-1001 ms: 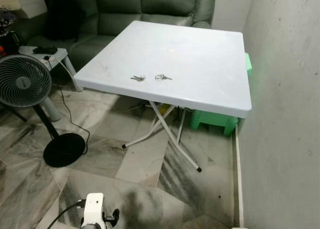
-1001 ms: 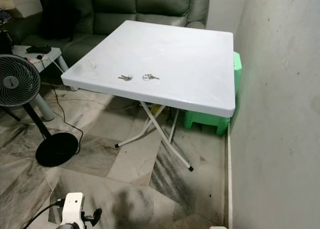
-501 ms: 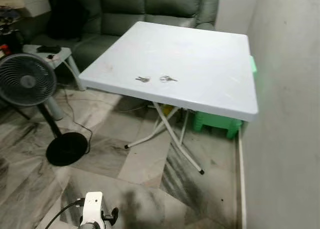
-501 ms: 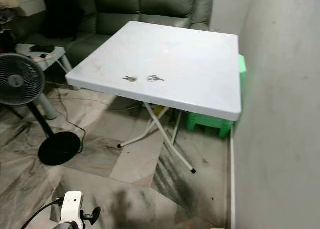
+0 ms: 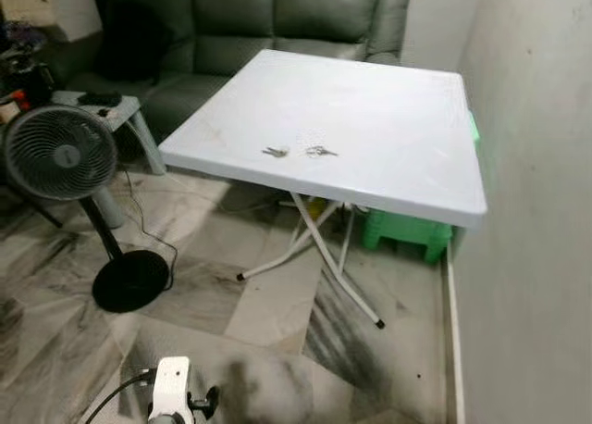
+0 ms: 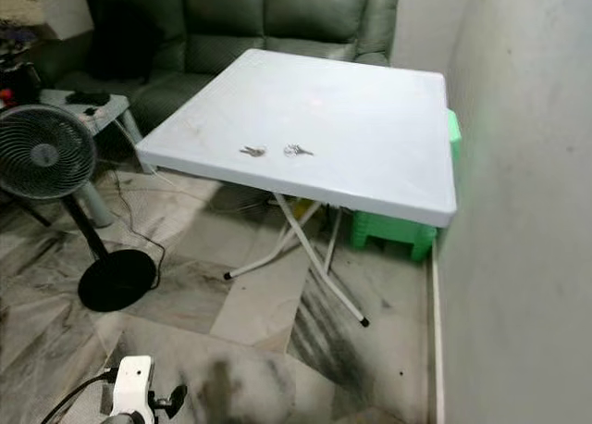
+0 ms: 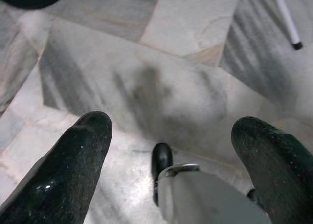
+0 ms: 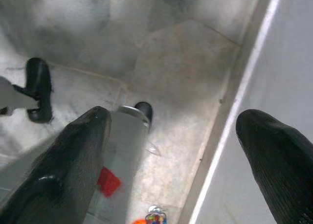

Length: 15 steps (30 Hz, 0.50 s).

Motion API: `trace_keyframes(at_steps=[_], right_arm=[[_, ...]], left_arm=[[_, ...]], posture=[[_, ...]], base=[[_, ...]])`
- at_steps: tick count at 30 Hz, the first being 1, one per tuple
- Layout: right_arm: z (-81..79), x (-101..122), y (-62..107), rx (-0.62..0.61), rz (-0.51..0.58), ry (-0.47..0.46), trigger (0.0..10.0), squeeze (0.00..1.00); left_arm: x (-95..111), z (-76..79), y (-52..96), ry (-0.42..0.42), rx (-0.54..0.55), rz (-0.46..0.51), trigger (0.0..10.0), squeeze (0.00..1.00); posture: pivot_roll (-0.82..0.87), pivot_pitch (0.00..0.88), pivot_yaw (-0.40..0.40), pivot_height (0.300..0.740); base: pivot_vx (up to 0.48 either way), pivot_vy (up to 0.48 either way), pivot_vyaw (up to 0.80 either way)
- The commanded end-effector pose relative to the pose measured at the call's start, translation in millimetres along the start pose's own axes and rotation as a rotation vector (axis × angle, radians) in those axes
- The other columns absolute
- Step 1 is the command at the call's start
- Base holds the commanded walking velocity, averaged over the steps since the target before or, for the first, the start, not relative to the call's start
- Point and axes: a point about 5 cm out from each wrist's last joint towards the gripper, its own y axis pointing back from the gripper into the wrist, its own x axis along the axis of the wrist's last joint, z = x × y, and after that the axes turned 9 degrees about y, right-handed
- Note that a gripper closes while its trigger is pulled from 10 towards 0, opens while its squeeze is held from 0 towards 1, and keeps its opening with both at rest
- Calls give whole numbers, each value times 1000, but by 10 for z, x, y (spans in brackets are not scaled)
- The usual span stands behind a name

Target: Hang keys on a hook

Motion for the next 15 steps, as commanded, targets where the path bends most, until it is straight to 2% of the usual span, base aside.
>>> trace_keyframes(at_steps=[1,12,15], right_arm=[[-18,-24,2,5,-12,-2,10000,0],[-8,-25,3,4,-14,-3,10000,0],[-7,-30,4,4,-16,-4,10000,0]], left_arm=[[13,-12,-2,2,1,-2,10000,0],[8,0,-4,8,2,-3,10000,0],[-4,0,-2,11,3,-7,10000,0]], posture=[[17,0,-7,740],[18,0,-11,740],[18,0,-12,740]], base=[[0,304,0],[0,319,0],[0,0,0]])
